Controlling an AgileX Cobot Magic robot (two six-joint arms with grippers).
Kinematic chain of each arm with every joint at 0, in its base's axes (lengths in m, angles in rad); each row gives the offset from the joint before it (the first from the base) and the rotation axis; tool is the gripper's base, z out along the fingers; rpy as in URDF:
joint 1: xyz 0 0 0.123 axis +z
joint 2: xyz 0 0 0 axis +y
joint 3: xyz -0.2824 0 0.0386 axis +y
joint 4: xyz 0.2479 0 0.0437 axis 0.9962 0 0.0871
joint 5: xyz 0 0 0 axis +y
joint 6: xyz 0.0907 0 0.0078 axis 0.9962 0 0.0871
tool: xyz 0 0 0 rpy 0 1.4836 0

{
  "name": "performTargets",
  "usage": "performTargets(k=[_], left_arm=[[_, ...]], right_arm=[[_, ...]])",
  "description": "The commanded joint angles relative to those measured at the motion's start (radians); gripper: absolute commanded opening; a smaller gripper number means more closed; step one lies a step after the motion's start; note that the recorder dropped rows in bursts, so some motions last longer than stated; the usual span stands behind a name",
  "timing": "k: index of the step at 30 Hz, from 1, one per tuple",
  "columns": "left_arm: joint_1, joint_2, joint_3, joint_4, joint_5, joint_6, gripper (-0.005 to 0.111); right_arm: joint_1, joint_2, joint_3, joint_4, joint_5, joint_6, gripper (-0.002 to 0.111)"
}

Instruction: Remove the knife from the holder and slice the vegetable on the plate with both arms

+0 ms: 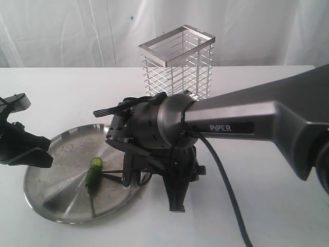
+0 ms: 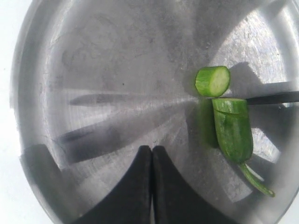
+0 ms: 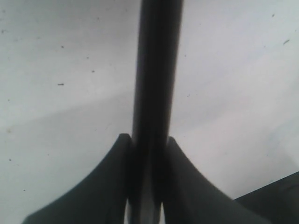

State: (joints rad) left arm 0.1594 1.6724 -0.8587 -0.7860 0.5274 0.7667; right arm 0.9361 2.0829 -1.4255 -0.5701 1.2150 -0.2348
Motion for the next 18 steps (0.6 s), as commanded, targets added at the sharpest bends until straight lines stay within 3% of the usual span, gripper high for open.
performTargets(k=[1, 18], left_arm=[[-0.005, -0.009, 0.009, -0.015, 0.016, -0.006, 0.000], [-0.005, -0.009, 0.009, -0.019, 0.017, -0.004, 0.000]], right_arm=[[-0.006, -0.008, 0.003, -0.006, 0.006, -0.001, 0.000], [0.031, 0.015, -0.058, -0.030, 0.006, -0.001, 0.000]])
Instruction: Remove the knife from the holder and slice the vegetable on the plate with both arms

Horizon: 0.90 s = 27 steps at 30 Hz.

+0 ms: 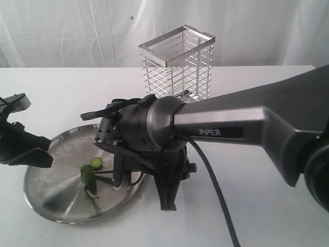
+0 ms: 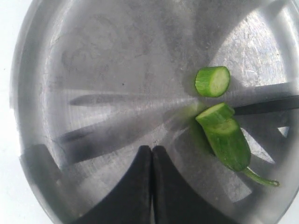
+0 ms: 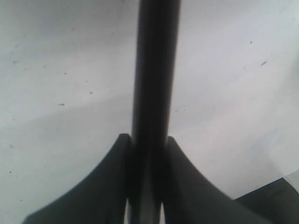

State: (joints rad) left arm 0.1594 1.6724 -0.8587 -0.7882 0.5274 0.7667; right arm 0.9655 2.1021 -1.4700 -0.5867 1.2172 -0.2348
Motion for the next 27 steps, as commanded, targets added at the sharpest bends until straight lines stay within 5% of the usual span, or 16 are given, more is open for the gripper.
performTargets(k=[1, 27], left_arm=[[-0.005, -0.009, 0.009, -0.017, 0.017, -0.004, 0.000], [-0.005, -0.009, 0.009, -0.025, 0.017, -0.004, 0.000]], right_arm=[[0.001, -0.004, -0.014, -0.011, 0.004, -0.001, 0.000], [0.013, -0.063, -0.024, -0.018, 0.004, -0.028, 0.000]])
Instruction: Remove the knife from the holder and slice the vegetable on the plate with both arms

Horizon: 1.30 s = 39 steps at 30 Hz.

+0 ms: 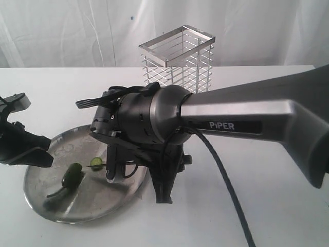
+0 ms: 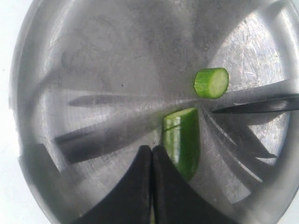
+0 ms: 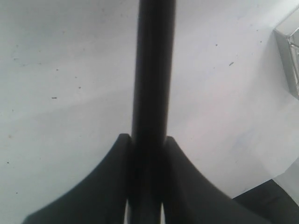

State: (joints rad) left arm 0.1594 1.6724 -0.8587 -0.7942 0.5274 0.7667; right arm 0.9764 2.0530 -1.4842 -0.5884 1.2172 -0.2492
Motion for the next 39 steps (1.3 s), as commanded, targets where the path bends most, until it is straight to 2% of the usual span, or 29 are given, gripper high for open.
performTargets(k=[1, 21, 25, 29, 39], left_arm=[[-0.005, -0.009, 0.009, -0.021, 0.017, -0.004, 0.000], [-0.005, -0.007, 0.009, -0.026, 0.015, -0.004, 0.000], [-0.009, -0.007, 0.013, -0.026, 0.012, -0.004, 0.016], [-0.031, -0.007, 0.054, -0.033, -0.061, -0.004, 0.034], [-0.033, -0.007, 0.058, -0.073, -0.084, -0.004, 0.037]], right_arm=[[0.002, -0.014, -0.009, -0.016, 0.004, -0.013, 0.000], [0.004, -0.016, -0.050, 0.017, 0.004, 0.089, 0.000], [0.004, -0.016, -0.064, 0.099, 0.004, 0.096, 0.000], [0.004, -0.016, -0.064, 0.161, -0.019, 0.096, 0.000], [0.004, 0.013, -0.064, 0.237, -0.083, 0.075, 0.000]])
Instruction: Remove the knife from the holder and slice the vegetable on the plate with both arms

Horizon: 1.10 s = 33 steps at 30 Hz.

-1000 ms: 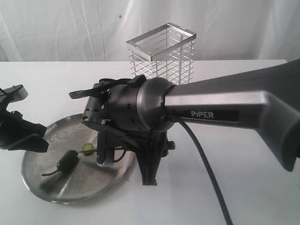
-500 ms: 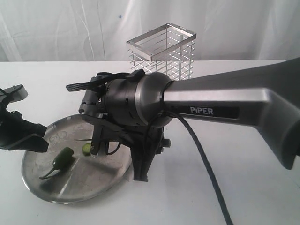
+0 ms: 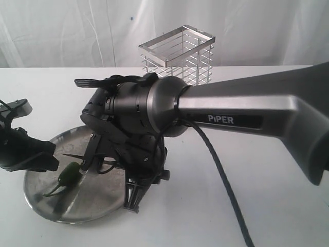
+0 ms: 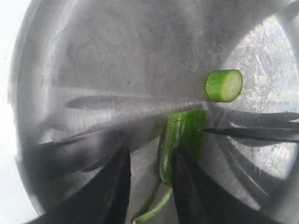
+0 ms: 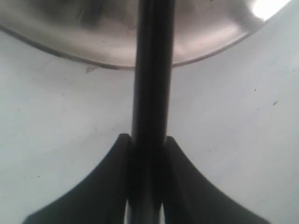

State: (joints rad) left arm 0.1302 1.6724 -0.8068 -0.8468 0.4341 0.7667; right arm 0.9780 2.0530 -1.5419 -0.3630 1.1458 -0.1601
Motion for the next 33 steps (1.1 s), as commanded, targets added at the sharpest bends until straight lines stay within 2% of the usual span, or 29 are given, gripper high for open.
performTargets(k=[1, 25, 33], left_arm=[[-0.004, -0.007, 0.006, -0.023, 0.009, -0.004, 0.037], [-0.004, -0.007, 0.002, -0.039, 0.010, -0.004, 0.036], [-0.004, -0.007, 0.002, -0.043, 0.010, -0.004, 0.036]], right_arm=[[0.003, 0.023, -0.008, 0.011, -0.012, -0.017, 0.000], [0.003, 0.092, -0.034, 0.011, -0.071, -0.019, 0.000], [0.003, 0.112, -0.088, -0.004, -0.069, -0.019, 0.000]])
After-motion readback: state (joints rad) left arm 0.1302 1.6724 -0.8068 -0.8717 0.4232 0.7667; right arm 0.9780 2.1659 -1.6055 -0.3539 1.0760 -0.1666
